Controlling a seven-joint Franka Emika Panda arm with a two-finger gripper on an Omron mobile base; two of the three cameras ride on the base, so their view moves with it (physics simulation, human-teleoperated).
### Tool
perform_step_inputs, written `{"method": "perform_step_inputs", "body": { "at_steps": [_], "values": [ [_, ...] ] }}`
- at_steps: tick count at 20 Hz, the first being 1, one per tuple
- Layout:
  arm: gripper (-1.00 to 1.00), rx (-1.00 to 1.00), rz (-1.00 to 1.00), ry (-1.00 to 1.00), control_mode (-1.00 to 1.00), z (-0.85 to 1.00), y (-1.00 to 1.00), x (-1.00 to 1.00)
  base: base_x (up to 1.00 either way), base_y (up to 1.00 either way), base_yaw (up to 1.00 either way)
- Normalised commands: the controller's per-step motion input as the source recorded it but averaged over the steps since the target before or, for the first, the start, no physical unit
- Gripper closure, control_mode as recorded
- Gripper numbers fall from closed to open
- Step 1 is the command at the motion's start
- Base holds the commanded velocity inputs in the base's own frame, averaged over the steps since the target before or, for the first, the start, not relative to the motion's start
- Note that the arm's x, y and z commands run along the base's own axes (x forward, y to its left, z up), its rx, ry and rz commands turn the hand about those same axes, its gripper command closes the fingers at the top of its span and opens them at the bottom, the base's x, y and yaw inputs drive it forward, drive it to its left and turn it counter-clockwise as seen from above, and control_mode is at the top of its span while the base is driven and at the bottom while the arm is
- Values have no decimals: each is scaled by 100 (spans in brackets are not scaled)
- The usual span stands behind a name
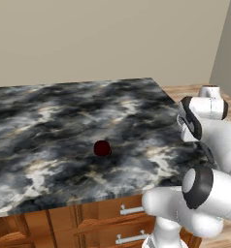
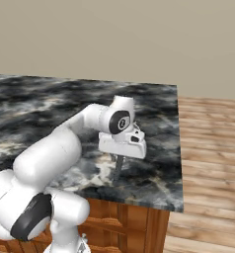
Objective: Pick the strainer and mug and place them in the sink. Then turn on the water.
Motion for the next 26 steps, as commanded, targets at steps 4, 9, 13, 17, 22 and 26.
{"method": "perform_step_inputs", "body": {
  "at_steps": [4, 9, 13, 17, 22, 26],
  "values": [
    [100, -6, -9, -14, -100, 62, 64, -24, 0, 0, 0],
    [100, 0, -2, -16, -100, 58, 38, -10, 0, 0, 0],
    [100, 0, -1, -4, -100, 48, 33, -1, 0, 0, 0],
    [100, 0, 0, 0, -100, 43, 30, -2, 0, 0, 0],
    [100, 0, 0, 0, -100, 35, 28, -2, 0, 0, 0],
    [100, 0, 0, 0, -100, 19, 13, 0, 0, 0, 0]
  ]
}}
